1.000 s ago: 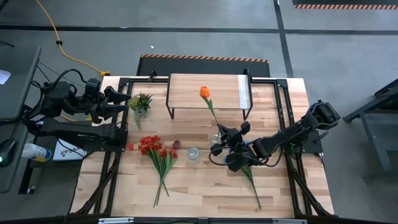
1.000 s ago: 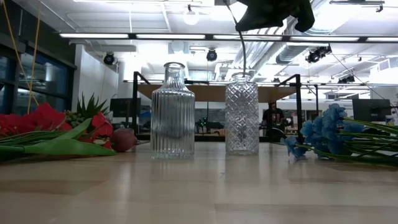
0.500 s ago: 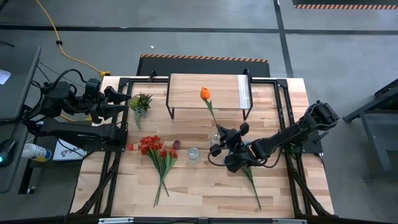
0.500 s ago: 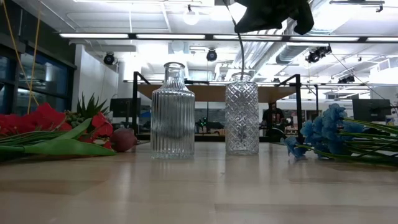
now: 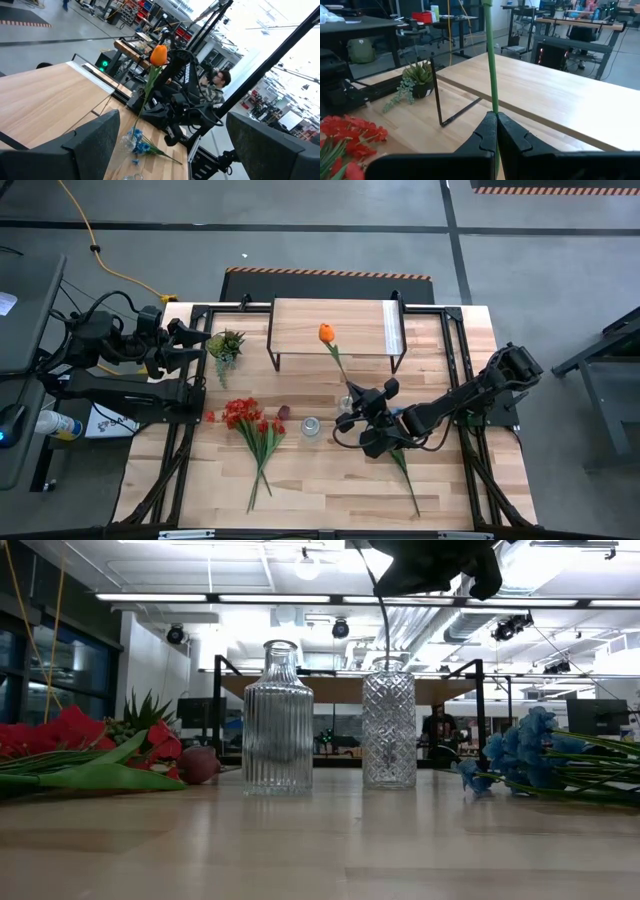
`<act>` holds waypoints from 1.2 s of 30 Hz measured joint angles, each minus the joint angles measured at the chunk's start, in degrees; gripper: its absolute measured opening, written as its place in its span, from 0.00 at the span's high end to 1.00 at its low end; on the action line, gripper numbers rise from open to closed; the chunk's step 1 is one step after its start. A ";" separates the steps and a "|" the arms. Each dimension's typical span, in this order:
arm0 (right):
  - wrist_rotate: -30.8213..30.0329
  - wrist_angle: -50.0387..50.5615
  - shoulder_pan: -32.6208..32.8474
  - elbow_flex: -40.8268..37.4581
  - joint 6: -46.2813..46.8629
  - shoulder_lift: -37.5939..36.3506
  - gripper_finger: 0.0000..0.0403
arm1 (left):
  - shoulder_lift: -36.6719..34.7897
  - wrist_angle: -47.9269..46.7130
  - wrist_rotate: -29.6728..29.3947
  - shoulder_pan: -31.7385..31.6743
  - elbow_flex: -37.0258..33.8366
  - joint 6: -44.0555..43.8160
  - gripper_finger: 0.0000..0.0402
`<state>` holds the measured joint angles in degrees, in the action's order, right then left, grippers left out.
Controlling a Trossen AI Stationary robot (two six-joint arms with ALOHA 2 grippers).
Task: Pick and place flowers into a vace then onto a shelf
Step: Put the orange flower into the top transparent vase, then put the blue flowers into the top transparent vase
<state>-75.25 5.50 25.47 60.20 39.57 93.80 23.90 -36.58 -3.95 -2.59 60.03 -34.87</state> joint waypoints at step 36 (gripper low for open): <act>2.25 2.48 0.00 0.00 2.41 0.00 0.83 | 0.00 0.00 -0.26 0.00 0.00 1.60 0.01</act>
<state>-73.00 7.98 25.47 60.20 41.98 93.80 23.90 -36.58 -4.21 -2.59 60.03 -33.28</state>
